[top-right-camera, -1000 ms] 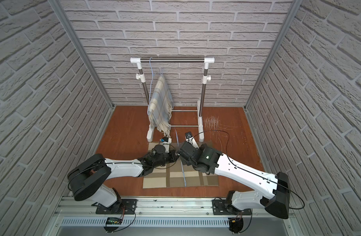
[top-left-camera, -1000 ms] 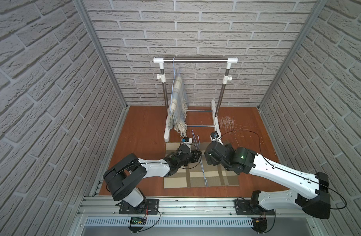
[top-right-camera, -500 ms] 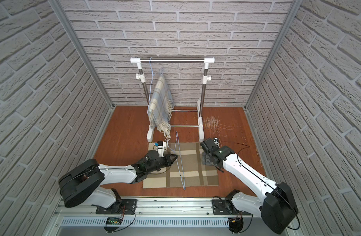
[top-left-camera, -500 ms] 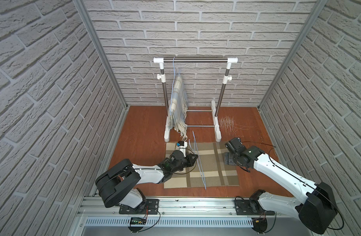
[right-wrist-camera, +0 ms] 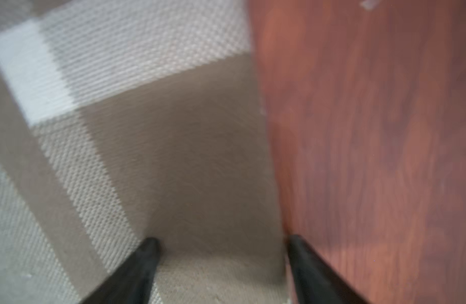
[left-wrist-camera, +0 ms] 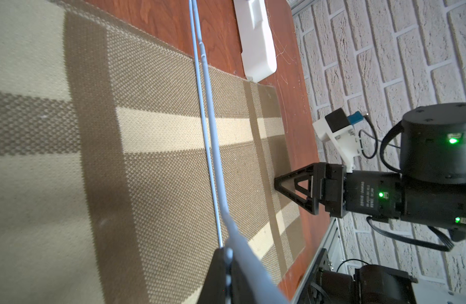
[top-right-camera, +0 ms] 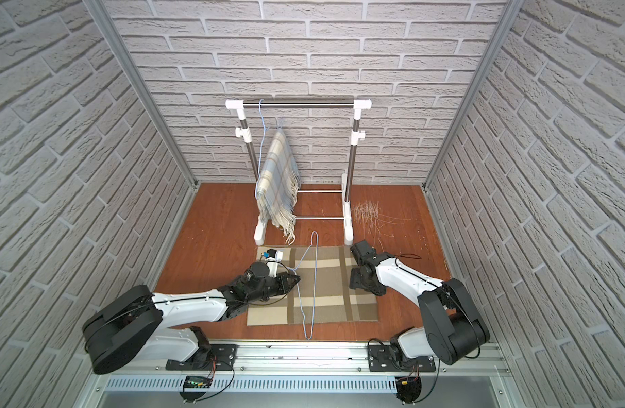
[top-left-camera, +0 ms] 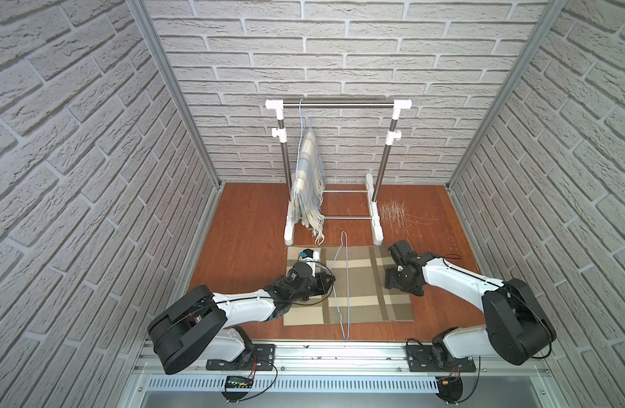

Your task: Hang the scarf on the hanger

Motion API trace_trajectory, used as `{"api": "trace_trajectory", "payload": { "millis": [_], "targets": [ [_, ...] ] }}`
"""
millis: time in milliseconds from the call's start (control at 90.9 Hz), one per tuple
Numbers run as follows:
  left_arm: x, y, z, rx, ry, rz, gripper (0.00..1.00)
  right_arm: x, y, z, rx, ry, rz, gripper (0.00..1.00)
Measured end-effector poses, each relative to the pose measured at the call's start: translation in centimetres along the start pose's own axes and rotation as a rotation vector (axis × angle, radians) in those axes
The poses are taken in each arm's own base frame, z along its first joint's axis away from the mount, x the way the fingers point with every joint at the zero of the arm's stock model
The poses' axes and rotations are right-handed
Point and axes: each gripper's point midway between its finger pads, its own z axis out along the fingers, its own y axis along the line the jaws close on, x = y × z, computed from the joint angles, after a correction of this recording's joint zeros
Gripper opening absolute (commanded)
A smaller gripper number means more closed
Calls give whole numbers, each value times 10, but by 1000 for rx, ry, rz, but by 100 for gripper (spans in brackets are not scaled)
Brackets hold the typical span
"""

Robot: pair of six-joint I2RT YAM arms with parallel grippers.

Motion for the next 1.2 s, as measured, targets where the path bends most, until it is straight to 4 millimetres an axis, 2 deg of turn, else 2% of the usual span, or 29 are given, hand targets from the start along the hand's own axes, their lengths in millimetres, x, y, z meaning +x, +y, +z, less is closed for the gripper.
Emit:
{"api": "trace_trajectory", "payload": {
  "millis": [44, 77, 231, 297, 363, 440, 517, 605, 693, 737, 759, 792, 825, 858, 968, 1078, 1155, 1177, 1199],
  "targets": [
    [0, 0, -1, -3, 0, -1, 0, 0, 4, 0, -24, -3, -1, 10],
    [0, 1, -1, -7, 1, -1, 0, 0, 8, 0, -46, -5, -1, 4],
    [-2, 2, -5, -27, -7, -1, 0, 6, 22, -9, -77, 3, -46, 3],
    [-4, 3, -8, -37, -14, 4, 0, 10, 38, -22, -81, -1, -110, 3],
    [-5, 4, -9, -49, -19, 6, 0, 9, 68, -42, -119, -30, -184, 3],
    [-7, 4, -9, -58, -24, 10, 0, 9, 114, -68, -197, -70, -263, 3],
    [-8, 4, -9, -64, -28, 12, 0, 13, 157, -83, -258, -82, -327, 3],
    [-9, 3, -7, -69, -32, 15, 0, 20, 202, -81, -316, -74, -372, 3],
    [-9, 2, -5, -73, -34, 19, 0, 28, 229, -64, -353, -44, -381, 6],
    [-8, 3, -5, -83, -33, 20, 0, 30, 232, -51, -349, -23, -374, 19],
    [-8, 3, -5, -84, -33, 20, 0, 31, 233, -46, -348, -13, -368, 34],
    [-9, 4, -5, -93, -36, 20, 0, 30, 233, -40, -343, -6, -357, 50],
    [-8, 6, -5, -100, -35, 19, 0, 30, 230, -35, -340, 0, -348, 58],
    [-9, 6, -5, -100, -36, 19, 0, 28, 226, -33, -342, 3, -336, 62],
    [-12, -2, -4, -83, -43, 26, 0, 20, 212, -45, -368, -21, -310, 67],
    [-13, -2, -4, -90, -44, 28, 0, 11, 201, -79, -428, -73, -287, 67],
    [-13, -2, -4, -93, -44, 29, 0, 4, 201, -101, -470, -118, -279, 55],
    [-14, -2, -4, -93, -44, 29, 0, 3, 200, -104, -473, -127, -279, 50],
    [-14, -3, -3, -92, -45, 30, 0, 3, 199, -106, -473, -130, -279, 41]
  ]
}}
